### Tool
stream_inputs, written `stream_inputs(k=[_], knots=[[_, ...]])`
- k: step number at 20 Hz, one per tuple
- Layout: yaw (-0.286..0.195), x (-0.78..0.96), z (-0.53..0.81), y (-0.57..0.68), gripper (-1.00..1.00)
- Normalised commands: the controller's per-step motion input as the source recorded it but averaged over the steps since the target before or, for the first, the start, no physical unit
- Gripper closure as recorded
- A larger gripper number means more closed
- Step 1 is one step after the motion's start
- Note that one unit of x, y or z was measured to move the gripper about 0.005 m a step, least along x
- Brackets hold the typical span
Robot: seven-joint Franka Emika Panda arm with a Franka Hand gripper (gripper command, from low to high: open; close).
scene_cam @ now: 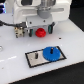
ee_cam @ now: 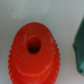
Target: Insert the blue gear onto the right peg, followed by the red gear
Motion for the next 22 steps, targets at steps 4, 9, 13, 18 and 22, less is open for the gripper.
stream_inputs(k=[4, 9, 13, 18, 22], knots=[[0.0, -0.19, 0.0, 0.0, 1.0], [0.0, 0.01, 0.18, 0.0, 1.0], [0.0, 0.23, 0.4, -0.06, 1.0], [0.0, 0.41, 0.37, -0.18, 1.0], [0.0, 0.54, 0.34, -0.27, 1.0]])
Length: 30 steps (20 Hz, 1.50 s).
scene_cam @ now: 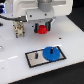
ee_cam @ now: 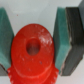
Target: Insert the blue gear onto the right peg, followed by the red gear
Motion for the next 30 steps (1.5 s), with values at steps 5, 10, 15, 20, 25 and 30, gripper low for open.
stream_inputs(k=[5, 10, 15, 20, 25, 30], knots=[[0.0, 0.57, 0.39, -0.21, 1.0], [0.0, 0.61, 0.4, -0.07, 1.0], [0.0, 0.75, 0.3, -0.01, 1.0], [0.0, 0.78, 0.2, 0.0, 1.0], [0.0, 0.71, 0.16, 0.0, 1.0], [0.0, 0.61, 0.15, 0.0, 1.0]])
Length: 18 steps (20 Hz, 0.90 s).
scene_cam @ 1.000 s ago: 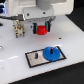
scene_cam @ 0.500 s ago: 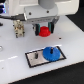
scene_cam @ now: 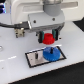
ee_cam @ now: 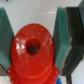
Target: Insert the blue gear onto the right peg, followed by the red gear
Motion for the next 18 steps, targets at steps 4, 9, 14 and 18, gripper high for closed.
stream_inputs(k=[4, 9, 14, 18], knots=[[0.0, 0.48, 0.02, 0.0, 1.0], [0.0, 0.34, -0.02, 0.06, 1.0], [0.0, 0.27, -0.12, 0.01, 1.0], [0.0, 0.2, 0.04, 0.06, 1.0]])
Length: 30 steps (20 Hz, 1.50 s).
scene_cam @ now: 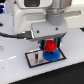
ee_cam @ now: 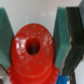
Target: Insert the blue gear onto the right peg, followed by the red gear
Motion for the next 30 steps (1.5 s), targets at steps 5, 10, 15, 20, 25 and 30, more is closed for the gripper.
stream_inputs(k=[5, 10, 15, 20, 25, 30], knots=[[0.0, 0.21, 0.22, 0.03, 1.0], [0.0, 0.26, -0.1, 0.01, 1.0], [0.0, 0.28, -0.12, 0.01, 1.0], [0.0, 0.31, 0.3, 0.01, 1.0], [0.0, 0.32, 0.25, 0.0, 1.0], [0.0, 0.34, 0.02, 0.0, 1.0]])
